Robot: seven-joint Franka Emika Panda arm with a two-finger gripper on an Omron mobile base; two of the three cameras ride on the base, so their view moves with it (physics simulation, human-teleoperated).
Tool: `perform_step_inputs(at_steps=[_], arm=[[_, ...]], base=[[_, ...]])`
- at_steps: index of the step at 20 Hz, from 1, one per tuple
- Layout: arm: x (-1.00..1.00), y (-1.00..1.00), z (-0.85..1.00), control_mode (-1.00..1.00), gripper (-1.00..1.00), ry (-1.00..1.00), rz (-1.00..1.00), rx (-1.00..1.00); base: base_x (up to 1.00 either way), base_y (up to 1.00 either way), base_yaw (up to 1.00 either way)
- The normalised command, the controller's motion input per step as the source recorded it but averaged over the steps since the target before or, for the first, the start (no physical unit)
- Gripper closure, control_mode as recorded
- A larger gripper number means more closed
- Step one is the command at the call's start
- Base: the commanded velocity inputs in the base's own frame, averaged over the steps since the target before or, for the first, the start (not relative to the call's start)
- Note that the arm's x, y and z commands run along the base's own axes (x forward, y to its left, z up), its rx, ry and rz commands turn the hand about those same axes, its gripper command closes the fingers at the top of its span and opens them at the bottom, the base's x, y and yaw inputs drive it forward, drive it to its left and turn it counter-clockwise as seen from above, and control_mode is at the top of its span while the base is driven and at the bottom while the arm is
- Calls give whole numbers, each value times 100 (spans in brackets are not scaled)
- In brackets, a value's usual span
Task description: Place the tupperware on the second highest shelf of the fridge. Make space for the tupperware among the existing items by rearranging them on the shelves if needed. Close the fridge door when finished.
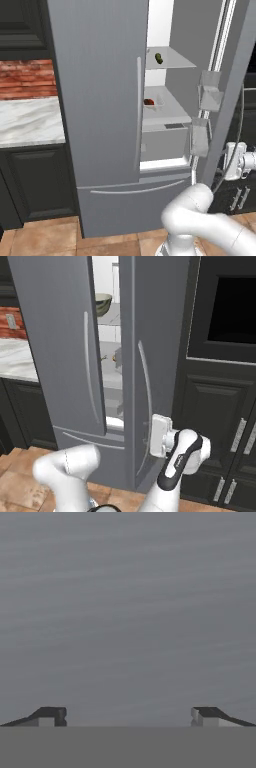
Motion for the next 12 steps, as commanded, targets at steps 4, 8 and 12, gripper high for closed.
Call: perform_step_inputs(at_steps=[4,8,12], arm=[[19,86,0,-100,-100,10,-66,-20],[41,52,0,-100,-100,11,-62,-21],[64,6,40,-100,-100,20,-53,-16]], base=[[0,0,0],[0,0,0],[0,0,0]])
